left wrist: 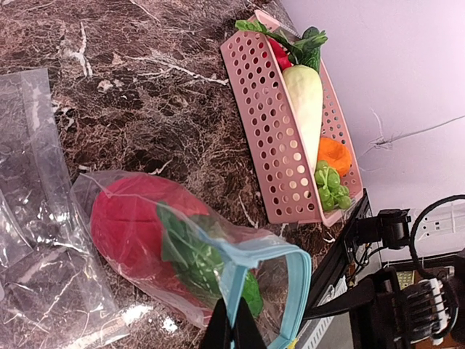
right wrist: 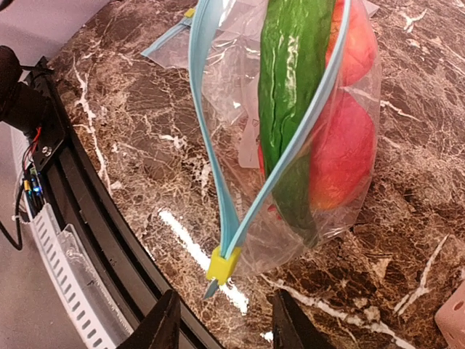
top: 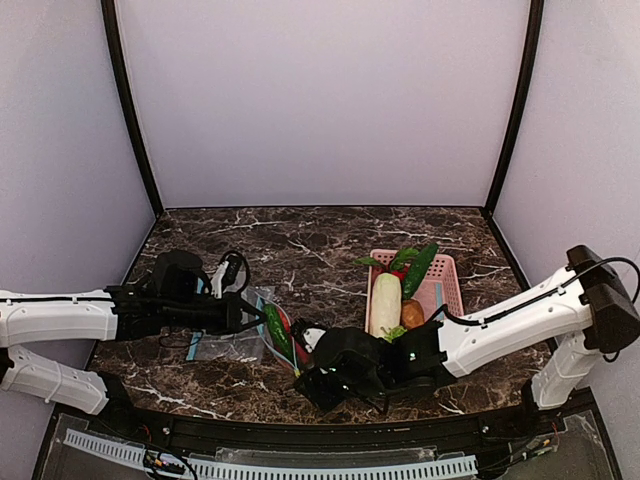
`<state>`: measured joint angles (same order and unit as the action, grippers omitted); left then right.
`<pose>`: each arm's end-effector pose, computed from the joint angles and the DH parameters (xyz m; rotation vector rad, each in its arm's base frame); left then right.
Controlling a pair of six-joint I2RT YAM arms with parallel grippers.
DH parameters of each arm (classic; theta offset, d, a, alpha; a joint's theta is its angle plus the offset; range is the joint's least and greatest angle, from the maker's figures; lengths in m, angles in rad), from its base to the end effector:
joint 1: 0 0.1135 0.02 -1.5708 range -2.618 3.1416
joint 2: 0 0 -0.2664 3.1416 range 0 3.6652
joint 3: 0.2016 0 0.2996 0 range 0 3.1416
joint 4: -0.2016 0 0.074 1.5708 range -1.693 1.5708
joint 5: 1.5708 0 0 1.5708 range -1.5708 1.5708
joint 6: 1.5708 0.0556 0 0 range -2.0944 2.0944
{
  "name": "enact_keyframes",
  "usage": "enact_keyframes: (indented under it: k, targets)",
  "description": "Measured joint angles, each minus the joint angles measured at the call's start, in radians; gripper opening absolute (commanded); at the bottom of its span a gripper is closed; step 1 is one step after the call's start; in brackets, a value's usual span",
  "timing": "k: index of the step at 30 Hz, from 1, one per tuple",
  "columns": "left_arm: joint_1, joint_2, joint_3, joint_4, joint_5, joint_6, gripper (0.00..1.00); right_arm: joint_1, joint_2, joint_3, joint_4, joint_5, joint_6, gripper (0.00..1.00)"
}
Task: Place the food in the zip-top bag and seal the zipper
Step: Pass from the left arm to the right
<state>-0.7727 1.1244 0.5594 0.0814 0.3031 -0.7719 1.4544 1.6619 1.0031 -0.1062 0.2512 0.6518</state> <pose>0.2014 -0.2196 0.1882 0.2107 2.2729 -1.2071 0.0608 0.4009 0.1580 -0.8293 2.2895 0.7486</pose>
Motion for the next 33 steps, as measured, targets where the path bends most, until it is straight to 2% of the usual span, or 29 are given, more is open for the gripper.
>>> enact_keyframes:
  k: [9, 12, 17, 26, 28, 29, 30, 31, 32, 33]
  targets:
    - [0.003, 0.000, 0.000, -0.001, -0.001, 0.000, 0.01, 0.003, 0.080, 0.040, 0.003, 0.065, 0.051, 0.27]
    - [0.005, 0.000, 0.000, -0.002, -0.001, 0.000, 0.01, 0.003, 0.086, 0.045, 0.010, 0.072, 0.054, 0.19]
    - [0.006, 0.000, 0.000, -0.002, -0.001, 0.000, 0.01, 0.003, 0.117, 0.080, 0.018, 0.084, 0.041, 0.00]
    - [0.012, -0.002, 0.000, -0.010, -0.002, 0.001, 0.01, 0.003, 0.119, 0.085, 0.006, 0.102, 0.039, 0.00]
    - [0.013, -0.005, 0.000, -0.013, -0.002, 0.001, 0.10, 0.003, 0.115, 0.085, -0.002, 0.109, 0.039, 0.00]
    - [0.014, -0.008, 0.000, -0.018, -0.002, 0.005, 0.21, 0.003, 0.110, 0.085, -0.009, 0.110, 0.038, 0.00]
    - [0.014, -0.013, 0.000, -0.026, -0.005, 0.010, 0.28, 0.003, 0.101, 0.085, -0.019, 0.110, 0.035, 0.00]
    - [0.014, -0.018, 0.000, -0.033, -0.007, 0.022, 0.42, 0.003, 0.089, 0.085, -0.030, 0.111, 0.031, 0.00]
    - [0.014, -0.026, 0.003, -0.048, -0.012, 0.026, 0.48, 0.003, 0.075, 0.085, -0.038, 0.111, 0.024, 0.00]
    - [0.015, -0.037, 0.005, -0.066, -0.016, 0.036, 0.59, 0.003, 0.061, 0.085, -0.047, 0.111, 0.016, 0.00]
